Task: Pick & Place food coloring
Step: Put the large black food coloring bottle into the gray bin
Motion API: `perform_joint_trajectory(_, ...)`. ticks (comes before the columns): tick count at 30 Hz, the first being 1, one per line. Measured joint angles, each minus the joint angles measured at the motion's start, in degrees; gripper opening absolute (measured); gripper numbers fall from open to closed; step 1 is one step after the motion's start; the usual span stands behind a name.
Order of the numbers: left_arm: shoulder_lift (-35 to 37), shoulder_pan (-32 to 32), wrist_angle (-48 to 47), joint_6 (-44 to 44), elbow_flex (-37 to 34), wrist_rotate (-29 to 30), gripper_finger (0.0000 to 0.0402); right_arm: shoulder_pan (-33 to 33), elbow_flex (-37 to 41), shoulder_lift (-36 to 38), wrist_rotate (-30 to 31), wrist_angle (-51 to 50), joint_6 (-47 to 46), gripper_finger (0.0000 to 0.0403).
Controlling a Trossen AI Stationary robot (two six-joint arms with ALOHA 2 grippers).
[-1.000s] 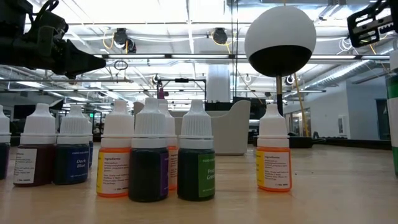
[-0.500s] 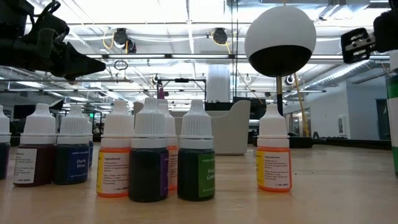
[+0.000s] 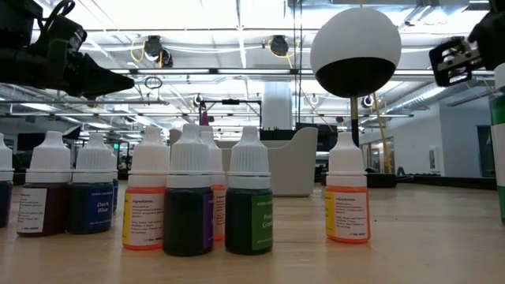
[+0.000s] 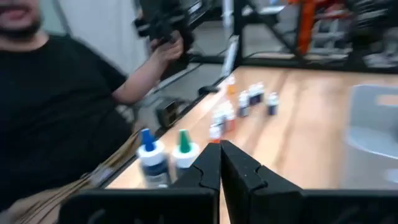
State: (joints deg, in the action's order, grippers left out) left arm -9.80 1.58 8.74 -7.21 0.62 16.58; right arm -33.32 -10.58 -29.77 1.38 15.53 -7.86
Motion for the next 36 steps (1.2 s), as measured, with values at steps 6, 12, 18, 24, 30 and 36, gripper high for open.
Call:
perform_joint_trajectory(6,0.0,0.0,-0.1,1.6,0.0,0.0,0.0047,-5.4,-12.5,-13.1,3.0,-6.5,3.5,0.0)
perform_joint_trajectory(12,0.0,0.0,-0.2,1.9,0.0,0.0,0.0047,-8.9,-19.3,-22.7,3.3,-9.4,7.7,0.0012)
perform_joint_trajectory(18,0.0,0.0,-0.3,2.6,0.0,0.0,0.0047,-10.5,-19.4,-28.3,7.9,-4.1,5.7,0.0083)
perform_joint_trajectory(24,0.0,0.0,-0.3,2.6,0.0,0.0,0.0047,-11.4,-19.4,-29.8,9.3,-0.7,5.5,0.0179)
perform_joint_trajectory(30,0.0,0.0,-0.1,2.6,0.0,0.0,0.0047,-12.0,-15.2,-29.8,10.5,1.5,1.8,0.0241)
perform_joint_trajectory(36,0.0,0.0,-0.1,1.3,0.0,0.0,0.0047,-12.2,-8.6,-29.8,10.6,13.7,-0.4,0.0246)
